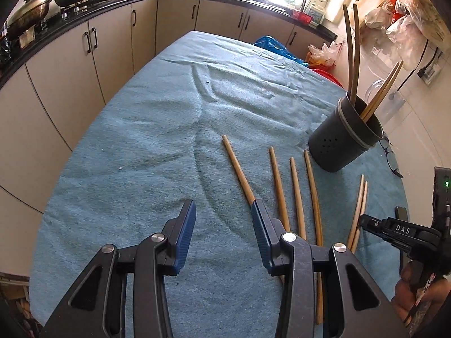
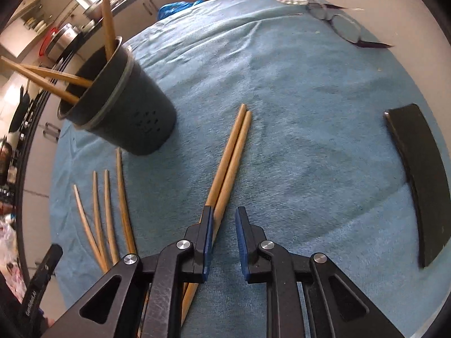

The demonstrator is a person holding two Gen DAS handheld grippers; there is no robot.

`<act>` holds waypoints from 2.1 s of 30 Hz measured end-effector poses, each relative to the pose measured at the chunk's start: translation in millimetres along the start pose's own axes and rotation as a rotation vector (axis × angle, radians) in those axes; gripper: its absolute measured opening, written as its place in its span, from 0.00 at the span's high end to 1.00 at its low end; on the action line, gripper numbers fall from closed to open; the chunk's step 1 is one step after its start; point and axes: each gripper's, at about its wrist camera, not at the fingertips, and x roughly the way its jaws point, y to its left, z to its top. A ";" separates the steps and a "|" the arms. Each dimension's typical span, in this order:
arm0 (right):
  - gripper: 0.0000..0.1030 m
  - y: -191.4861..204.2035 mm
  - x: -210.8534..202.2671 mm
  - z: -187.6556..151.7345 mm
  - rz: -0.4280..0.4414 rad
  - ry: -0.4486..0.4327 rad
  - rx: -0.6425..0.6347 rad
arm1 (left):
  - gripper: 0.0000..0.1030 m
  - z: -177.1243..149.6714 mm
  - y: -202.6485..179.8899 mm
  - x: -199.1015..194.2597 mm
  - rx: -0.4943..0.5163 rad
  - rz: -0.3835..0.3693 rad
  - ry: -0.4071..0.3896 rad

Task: Organize utensils
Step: 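Withdraw both open tools from the black holder, then close the right tool on a chopstick while the left tool grasps another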

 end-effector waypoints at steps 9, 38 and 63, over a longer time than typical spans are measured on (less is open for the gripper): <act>0.92 -15.6 -3.6 1.4 -0.030 -0.014 -0.019 | 0.62 5.1 -2.7 23.9 -0.030 -0.016 0.063; 0.91 -65.6 -7.2 33.0 -0.038 -0.008 0.069 | 0.76 18.0 -41.6 66.8 0.119 0.204 -0.037; 0.93 -39.8 -64.8 19.8 -0.004 -0.223 -0.068 | 0.94 26.1 -39.8 1.6 0.113 0.097 -0.173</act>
